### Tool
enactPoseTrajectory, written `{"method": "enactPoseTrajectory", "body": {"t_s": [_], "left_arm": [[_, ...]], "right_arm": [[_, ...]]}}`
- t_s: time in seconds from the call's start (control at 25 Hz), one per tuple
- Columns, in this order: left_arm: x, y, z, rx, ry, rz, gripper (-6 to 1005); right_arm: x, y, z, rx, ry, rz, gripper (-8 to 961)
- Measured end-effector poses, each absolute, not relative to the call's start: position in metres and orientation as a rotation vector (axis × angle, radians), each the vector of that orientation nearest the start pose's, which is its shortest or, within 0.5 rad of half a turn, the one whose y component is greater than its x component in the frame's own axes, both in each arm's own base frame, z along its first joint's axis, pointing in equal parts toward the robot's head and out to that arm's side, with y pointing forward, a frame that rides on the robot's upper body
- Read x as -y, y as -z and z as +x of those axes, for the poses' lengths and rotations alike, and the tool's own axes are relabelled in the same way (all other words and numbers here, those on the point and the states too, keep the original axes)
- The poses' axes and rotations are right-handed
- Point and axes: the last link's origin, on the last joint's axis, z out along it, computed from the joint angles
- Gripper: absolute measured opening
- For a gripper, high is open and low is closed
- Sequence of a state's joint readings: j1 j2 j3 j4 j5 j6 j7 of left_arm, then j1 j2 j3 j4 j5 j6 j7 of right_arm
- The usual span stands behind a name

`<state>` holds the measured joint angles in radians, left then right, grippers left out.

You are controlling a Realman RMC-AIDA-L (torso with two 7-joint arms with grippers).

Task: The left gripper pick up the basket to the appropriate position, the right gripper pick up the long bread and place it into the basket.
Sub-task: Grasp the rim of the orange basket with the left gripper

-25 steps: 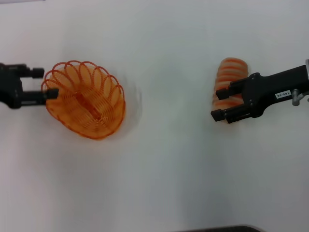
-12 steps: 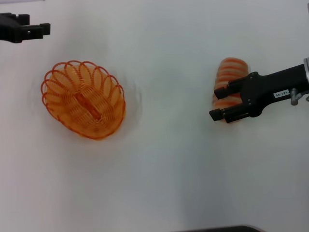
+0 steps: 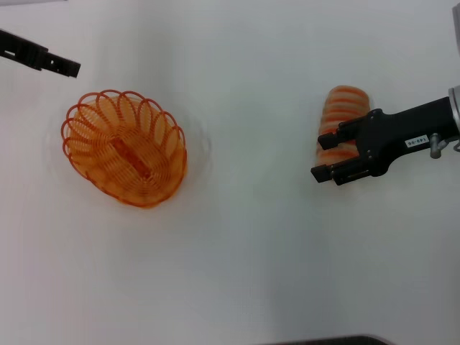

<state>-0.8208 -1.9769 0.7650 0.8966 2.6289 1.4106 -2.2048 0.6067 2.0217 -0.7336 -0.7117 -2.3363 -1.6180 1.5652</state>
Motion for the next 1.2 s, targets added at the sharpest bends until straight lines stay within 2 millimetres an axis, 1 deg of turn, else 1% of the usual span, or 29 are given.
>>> {"method": "enactPoseTrajectory", "body": {"t_s": [0.08,0.24,0.32,0.4,0.44,0.76,1.0,1.2], "left_arm": [[-0.429,-0.066,-0.222,1.047,-0.233,-2.451,718],[-0.432,-0.057,-0.213,1.023,-0.328,-2.463,718],[-0.432,-0.052,-0.212,1.029,-0.369,-2.465,718],[-0.432,-0.051,-0.212,1.031,-0.381,-2.464,718],[-0.432,-0.043,-0.214,1.041,-0.445,-2.459,718],[-0.433,-0.03,-0.22,1.063,-0.492,-2.428,717],[-0.431,-0.017,-0.23,1.056,-0.533,-2.424,717],[-0.43,-0.013,-0.23,1.05,-0.541,-2.429,719]], "right_arm": [[-0.332,-0.009,0.275,-0.736,-0.199,-2.952,759],[-0.332,-0.007,0.274,-0.728,-0.186,-2.962,759],[-0.333,-0.007,0.273,-0.724,-0.182,-2.965,759],[-0.333,-0.007,0.273,-0.719,-0.178,-2.966,759],[-0.333,-0.007,0.274,-0.717,-0.175,-2.964,759],[-0.334,-0.003,0.275,-0.712,-0.149,-2.967,759],[-0.333,0.0,0.276,-0.718,-0.144,-2.969,759],[-0.333,0.0,0.276,-0.717,-0.143,-2.967,759]]}}
